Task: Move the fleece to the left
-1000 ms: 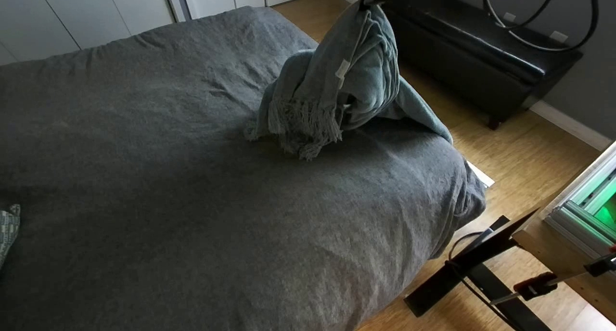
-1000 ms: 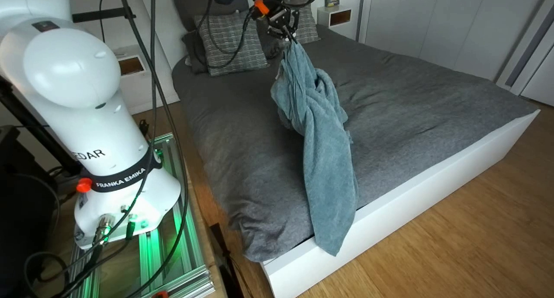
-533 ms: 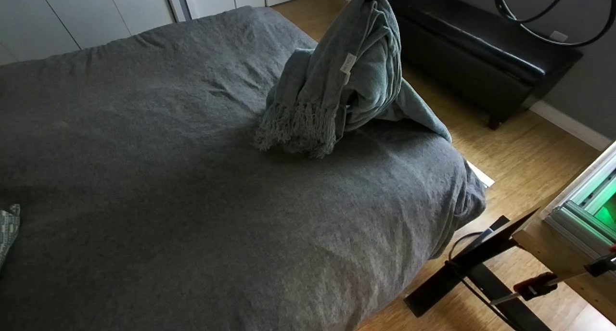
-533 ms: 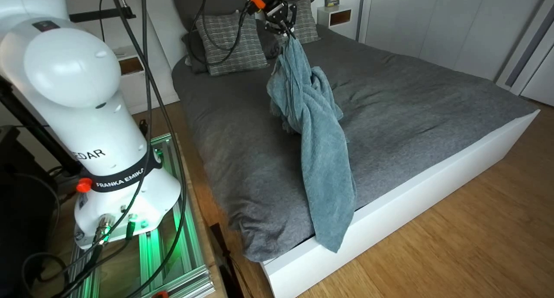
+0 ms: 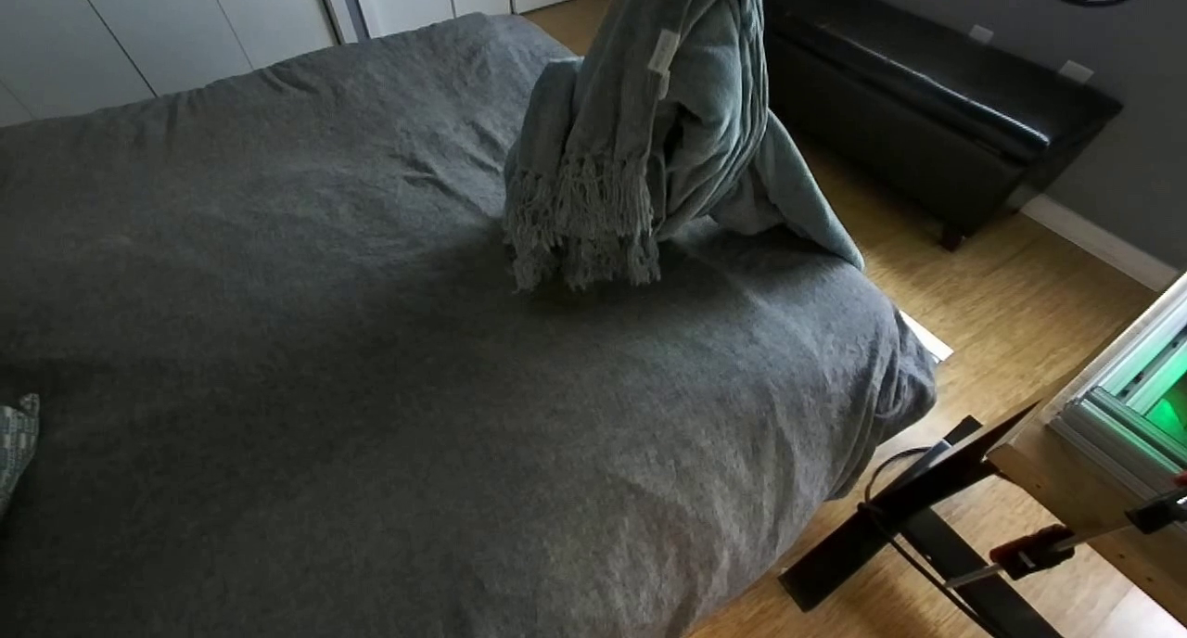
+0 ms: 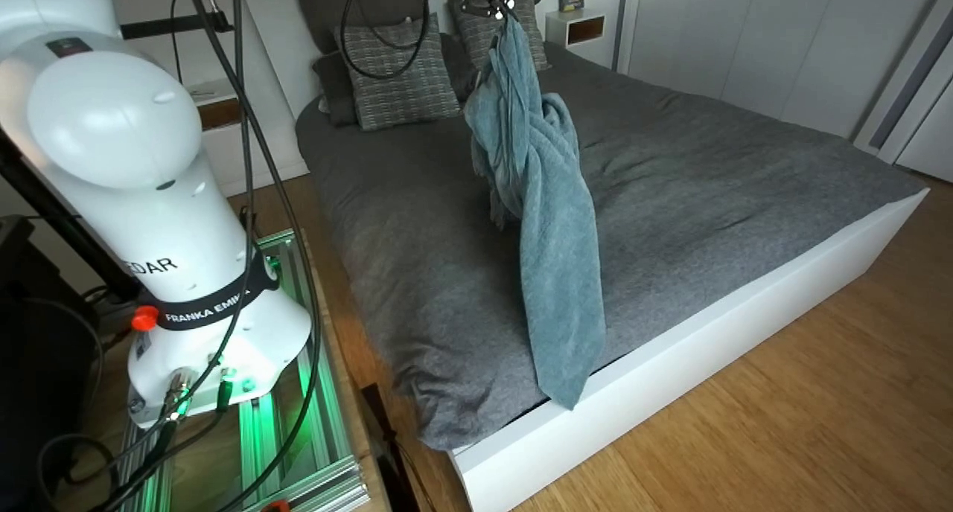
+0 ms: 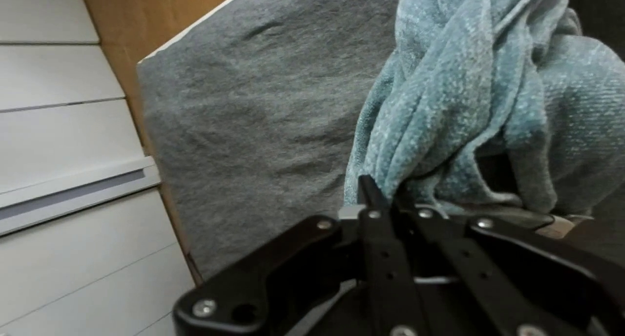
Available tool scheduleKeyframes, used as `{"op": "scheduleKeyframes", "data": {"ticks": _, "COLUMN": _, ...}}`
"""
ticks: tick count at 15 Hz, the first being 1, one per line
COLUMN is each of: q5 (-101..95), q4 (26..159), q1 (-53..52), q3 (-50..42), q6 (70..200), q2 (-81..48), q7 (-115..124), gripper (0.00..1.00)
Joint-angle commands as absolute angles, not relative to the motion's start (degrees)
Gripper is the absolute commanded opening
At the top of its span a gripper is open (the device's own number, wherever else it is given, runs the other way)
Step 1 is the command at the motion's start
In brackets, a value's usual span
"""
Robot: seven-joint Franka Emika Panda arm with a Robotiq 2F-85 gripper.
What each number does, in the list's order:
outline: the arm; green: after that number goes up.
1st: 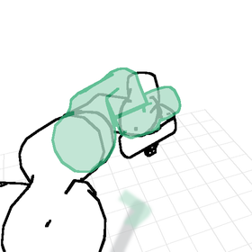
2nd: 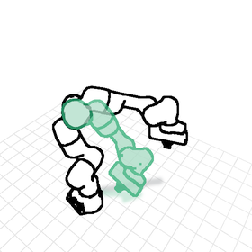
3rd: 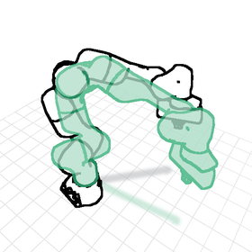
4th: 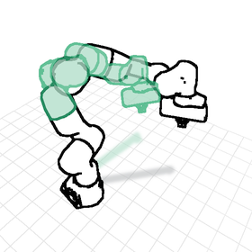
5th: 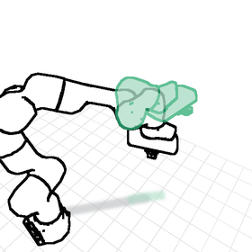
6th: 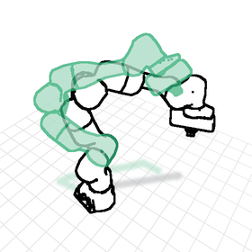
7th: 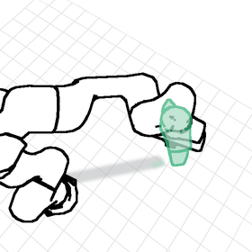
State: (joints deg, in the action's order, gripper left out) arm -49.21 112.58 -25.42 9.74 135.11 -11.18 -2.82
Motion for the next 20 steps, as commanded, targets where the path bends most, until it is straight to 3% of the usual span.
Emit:
{"op": "scheduleKeyframes", "data": {"ticks": 1, "q5": -54.2, "q4": 108.8, "q1": -23.9, "q3": 12.6, "q6": 132.2, "q2": -5.4, "q7": -6.8, "gripper": 0.01}}
{"op": "scheduleKeyframes", "data": {"ticks": 11, "q5": -59.0, "q4": 96.1, "q1": -21.2, "q3": 15.1, "q6": 141.4, "q2": -2.8, "q7": -8.7, "gripper": 0.01}}
{"op": "scheduleKeyframes", "data": {"ticks": 20, "q5": -56.0, "q4": 93.0, "q1": -23.2, "q3": 16.2, "q6": 157.2, "q2": -22.1, "q7": -8.6, "gripper": 0.01}}
